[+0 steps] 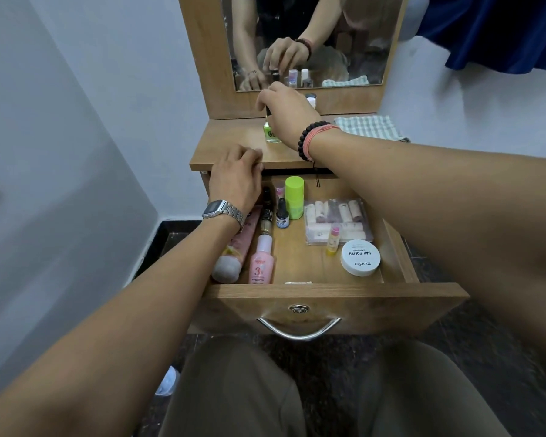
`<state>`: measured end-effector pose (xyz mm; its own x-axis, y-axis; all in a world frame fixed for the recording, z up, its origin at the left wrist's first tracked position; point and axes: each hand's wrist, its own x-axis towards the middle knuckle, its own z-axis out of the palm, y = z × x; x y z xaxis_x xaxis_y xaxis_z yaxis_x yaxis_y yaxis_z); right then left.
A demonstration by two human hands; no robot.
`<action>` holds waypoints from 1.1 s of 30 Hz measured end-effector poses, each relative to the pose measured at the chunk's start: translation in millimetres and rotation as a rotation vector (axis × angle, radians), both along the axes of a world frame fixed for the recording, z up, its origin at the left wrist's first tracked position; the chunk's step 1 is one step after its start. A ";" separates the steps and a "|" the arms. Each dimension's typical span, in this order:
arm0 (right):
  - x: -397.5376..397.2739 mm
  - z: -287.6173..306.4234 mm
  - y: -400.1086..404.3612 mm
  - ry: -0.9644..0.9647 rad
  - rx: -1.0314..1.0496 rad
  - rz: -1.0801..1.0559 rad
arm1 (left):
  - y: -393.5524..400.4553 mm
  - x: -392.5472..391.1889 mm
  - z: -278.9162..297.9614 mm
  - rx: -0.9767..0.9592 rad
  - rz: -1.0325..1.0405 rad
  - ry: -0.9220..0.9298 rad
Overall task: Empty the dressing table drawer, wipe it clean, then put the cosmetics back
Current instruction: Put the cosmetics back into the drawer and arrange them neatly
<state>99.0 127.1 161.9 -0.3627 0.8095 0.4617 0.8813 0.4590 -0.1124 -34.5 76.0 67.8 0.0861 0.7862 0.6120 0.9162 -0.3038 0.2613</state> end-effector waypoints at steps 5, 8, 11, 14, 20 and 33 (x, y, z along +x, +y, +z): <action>2.7 9.4 -3.0 -0.004 -0.105 -0.011 | -0.1 0.8 -0.6 -0.005 0.000 -0.005; 4.3 12.5 -6.9 -0.007 -0.137 -0.005 | 1.1 -1.0 -1.5 -0.005 0.004 -0.006; 7.3 14.5 -14.1 0.072 -0.123 0.031 | 1.6 -1.3 -1.6 -0.003 0.003 -0.007; 12.8 17.4 -23.8 0.197 -0.130 0.062 | 1.1 -1.1 -2.0 -0.002 0.000 -0.011; 27.9 16.5 -63.9 0.297 -0.080 0.133 | -1.3 -1.0 -1.9 -0.025 0.009 0.001; 64.4 -44.8 -107.6 0.107 -0.329 0.103 | -2.7 -1.2 -0.8 -0.056 0.007 0.004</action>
